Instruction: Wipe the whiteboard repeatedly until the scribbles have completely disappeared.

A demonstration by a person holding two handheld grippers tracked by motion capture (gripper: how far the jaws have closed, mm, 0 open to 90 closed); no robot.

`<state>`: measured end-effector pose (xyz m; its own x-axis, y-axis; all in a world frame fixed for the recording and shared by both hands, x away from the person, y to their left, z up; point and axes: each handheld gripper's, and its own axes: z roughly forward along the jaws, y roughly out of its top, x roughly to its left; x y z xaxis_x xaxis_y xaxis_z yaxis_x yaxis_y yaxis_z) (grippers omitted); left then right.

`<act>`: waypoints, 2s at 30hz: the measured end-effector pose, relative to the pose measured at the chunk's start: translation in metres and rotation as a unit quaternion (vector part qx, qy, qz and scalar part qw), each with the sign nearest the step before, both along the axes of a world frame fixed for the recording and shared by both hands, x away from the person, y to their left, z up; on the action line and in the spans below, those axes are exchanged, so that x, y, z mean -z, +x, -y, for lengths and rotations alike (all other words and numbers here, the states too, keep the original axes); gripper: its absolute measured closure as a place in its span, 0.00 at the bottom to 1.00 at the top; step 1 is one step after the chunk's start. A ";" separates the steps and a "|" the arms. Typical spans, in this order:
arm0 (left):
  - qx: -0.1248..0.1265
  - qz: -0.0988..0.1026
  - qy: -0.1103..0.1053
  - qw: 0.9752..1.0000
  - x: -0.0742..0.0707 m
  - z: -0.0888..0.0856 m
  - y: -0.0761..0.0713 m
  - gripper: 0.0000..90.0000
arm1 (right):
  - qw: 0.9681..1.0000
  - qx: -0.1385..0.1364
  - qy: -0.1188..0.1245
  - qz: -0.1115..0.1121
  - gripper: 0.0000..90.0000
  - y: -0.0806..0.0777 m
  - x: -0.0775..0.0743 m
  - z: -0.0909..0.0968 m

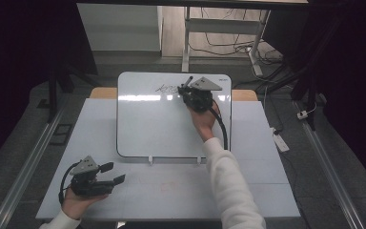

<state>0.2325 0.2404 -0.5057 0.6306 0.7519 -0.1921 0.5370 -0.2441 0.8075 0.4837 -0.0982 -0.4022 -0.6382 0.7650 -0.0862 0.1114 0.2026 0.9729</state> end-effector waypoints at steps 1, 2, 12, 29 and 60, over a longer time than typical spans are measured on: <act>0.000 0.001 0.000 1.000 0.000 0.000 -0.001 0.33 | 0.999 0.027 0.020 -0.002 0.86 0.003 -0.003 0.009; 0.000 0.002 -0.001 1.000 -0.001 0.000 -0.001 0.33 | 0.998 0.041 0.038 -0.004 0.86 0.005 -0.004 0.017; 0.002 0.002 -0.001 1.000 -0.001 0.002 0.000 0.33 | 0.997 0.054 0.052 -0.011 0.86 -0.001 0.000 0.040; 0.003 -0.001 0.002 1.000 0.001 0.003 0.001 0.33 | 0.998 0.046 0.051 -0.004 0.86 -0.006 0.007 0.037; 0.004 0.001 0.001 1.000 0.000 0.003 0.000 0.33 | 0.999 0.029 0.041 -0.010 0.86 -0.001 0.004 0.026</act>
